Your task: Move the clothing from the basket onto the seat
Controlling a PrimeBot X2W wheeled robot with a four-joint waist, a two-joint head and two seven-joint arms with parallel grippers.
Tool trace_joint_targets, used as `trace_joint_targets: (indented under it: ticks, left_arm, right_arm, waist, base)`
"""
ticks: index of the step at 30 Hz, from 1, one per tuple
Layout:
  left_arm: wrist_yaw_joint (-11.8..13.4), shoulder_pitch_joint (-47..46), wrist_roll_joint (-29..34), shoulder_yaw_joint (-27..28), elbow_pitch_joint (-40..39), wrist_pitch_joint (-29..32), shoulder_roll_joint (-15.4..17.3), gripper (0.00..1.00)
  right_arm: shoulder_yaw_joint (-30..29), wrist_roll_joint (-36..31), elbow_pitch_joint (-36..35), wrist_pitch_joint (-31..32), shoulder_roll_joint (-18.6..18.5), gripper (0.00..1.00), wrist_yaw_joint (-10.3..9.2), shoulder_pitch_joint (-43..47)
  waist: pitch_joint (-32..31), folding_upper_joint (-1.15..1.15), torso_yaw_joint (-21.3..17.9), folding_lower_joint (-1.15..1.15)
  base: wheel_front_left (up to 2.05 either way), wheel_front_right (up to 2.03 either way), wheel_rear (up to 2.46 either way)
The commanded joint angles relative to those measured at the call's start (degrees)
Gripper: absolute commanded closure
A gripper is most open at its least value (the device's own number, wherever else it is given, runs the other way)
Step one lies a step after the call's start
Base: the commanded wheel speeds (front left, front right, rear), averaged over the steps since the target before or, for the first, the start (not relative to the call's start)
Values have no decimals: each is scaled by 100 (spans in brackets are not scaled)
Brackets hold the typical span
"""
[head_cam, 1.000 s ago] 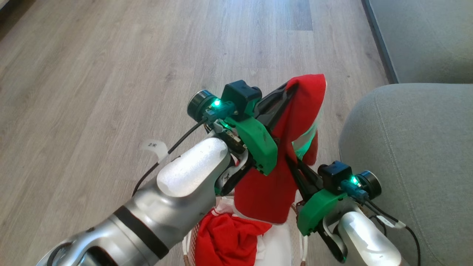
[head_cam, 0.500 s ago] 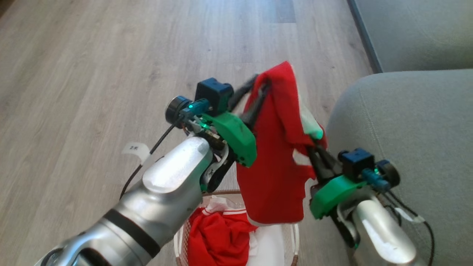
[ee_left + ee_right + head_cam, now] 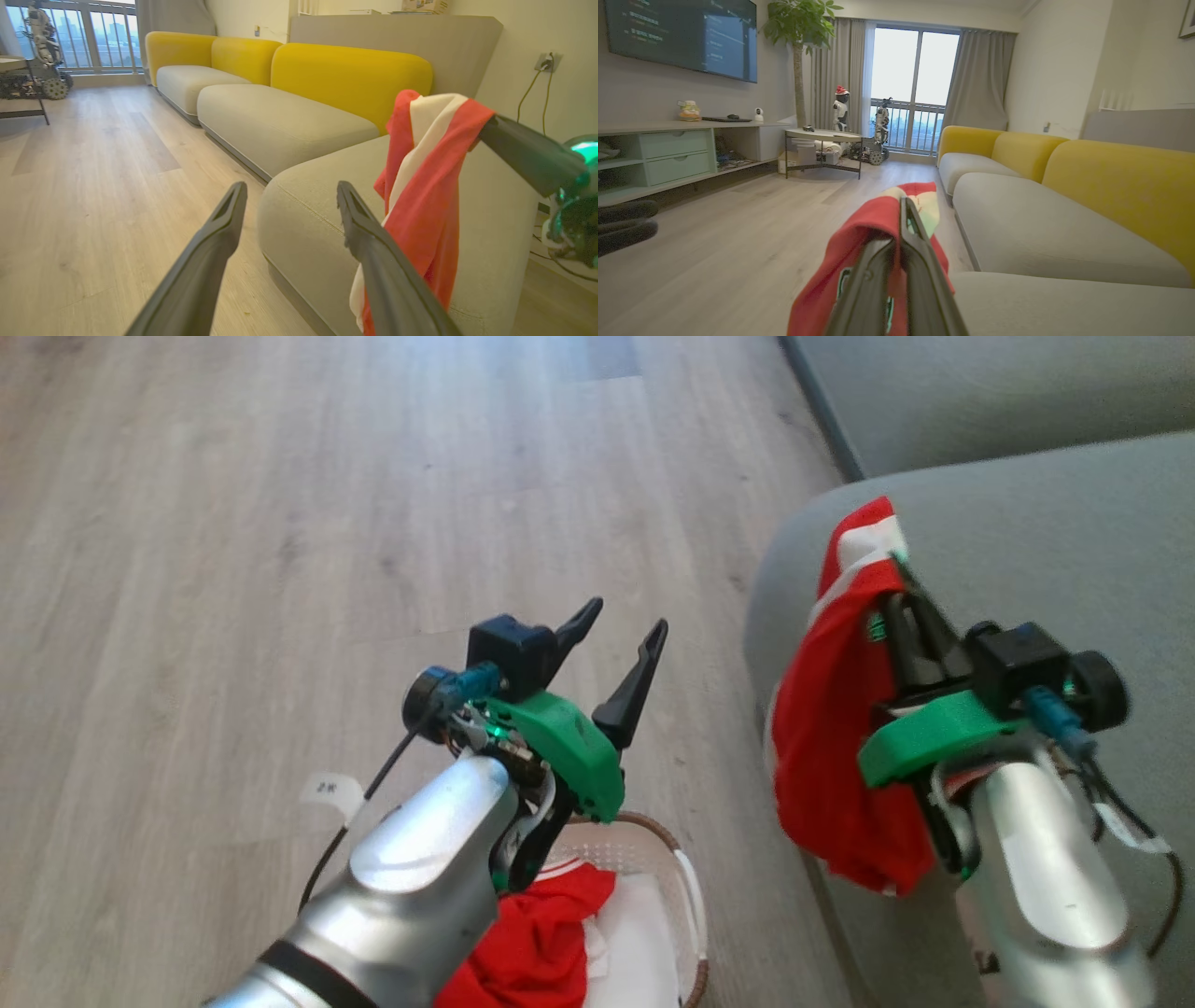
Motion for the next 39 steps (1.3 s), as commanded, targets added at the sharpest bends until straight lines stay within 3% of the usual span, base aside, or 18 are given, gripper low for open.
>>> trace_joint_targets:
  ticks: [1, 9, 21, 29, 39]
  left_arm:
    - [12, -195, 61, 231, -172, -70, 103, 0]
    - [-16, 253, 340, 367, -318, -71, 86, 0]
    - [-48, 587, 725, 641, -412, -72, 0, 0]
    - [-36, 484, 1039, 821, -498, -72, -2, 0]
    - [32, 153, 1476, 893, -711, -72, 245, 0]
  right_arm:
    - [14, -65, -253, -38, 19, 100, -2, -354]
    - [-326, -270, -516, -38, -58, 100, -2, -420]
    - [126, -122, -174, -38, -563, 100, -2, -1092]
    - [479, 185, 475, 163, -1075, 100, -2, -2275]
    - [179, 321, 1352, 553, -2001, 100, -2, -4345]
  waist:
    - [19, 0, -202, 0]
    - [94, 0, -900, 0]
    - [427, 0, -1609, 0]
    - [813, 0, -1511, 0]
    - [1714, 0, -921, 0]
  base:
    - [0, 0, 0]
    - [0, 0, 0]
    - [0, 0, 0]
    - [0, 0, 0]
    - [0, 0, 0]
